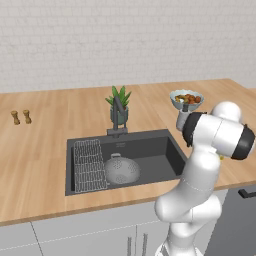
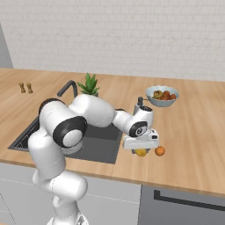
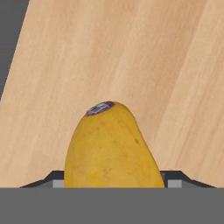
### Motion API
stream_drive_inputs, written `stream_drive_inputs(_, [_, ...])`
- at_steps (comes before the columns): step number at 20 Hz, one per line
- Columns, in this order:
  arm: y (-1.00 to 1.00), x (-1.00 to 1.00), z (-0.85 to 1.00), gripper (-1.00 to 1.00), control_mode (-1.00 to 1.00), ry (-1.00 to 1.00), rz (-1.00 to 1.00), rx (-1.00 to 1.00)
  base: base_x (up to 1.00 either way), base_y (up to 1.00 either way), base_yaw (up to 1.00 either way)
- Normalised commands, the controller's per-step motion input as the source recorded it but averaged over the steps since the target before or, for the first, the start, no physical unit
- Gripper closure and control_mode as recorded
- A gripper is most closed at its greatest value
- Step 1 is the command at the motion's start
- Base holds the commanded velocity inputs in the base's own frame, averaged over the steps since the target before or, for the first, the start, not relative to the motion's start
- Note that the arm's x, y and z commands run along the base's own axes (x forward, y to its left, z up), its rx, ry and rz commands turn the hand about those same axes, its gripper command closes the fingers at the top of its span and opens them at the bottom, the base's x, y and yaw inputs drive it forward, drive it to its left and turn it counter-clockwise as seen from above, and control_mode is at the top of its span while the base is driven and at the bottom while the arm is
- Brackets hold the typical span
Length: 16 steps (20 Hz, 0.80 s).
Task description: Put the colander in the sink, put the mango, tangerine in the colander, and turn on the sink faucet and pour water over the colander.
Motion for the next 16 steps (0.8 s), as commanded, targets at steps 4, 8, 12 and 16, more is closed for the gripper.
stream_drive_inputs(4, [0.58, 0.0, 0.29, 1.0, -1.0, 0.0, 0.0, 0.0, 0.0, 0.0, 0.0])
stream_drive_inputs(8, [0.73, -0.05, 0.08, 1.0, -1.0, 0.0, 0.0, 0.0, 0.0, 0.0, 0.0])
stream_drive_inputs(12, [0.76, -0.02, 0.04, 1.0, -1.0, 0.0, 0.0, 0.0, 0.0, 0.0, 0.0])
stream_drive_inputs(16, [0.81, 0.0, 0.08, 1.0, -1.0, 0.0, 0.0, 0.0, 0.0, 0.0, 0.0])
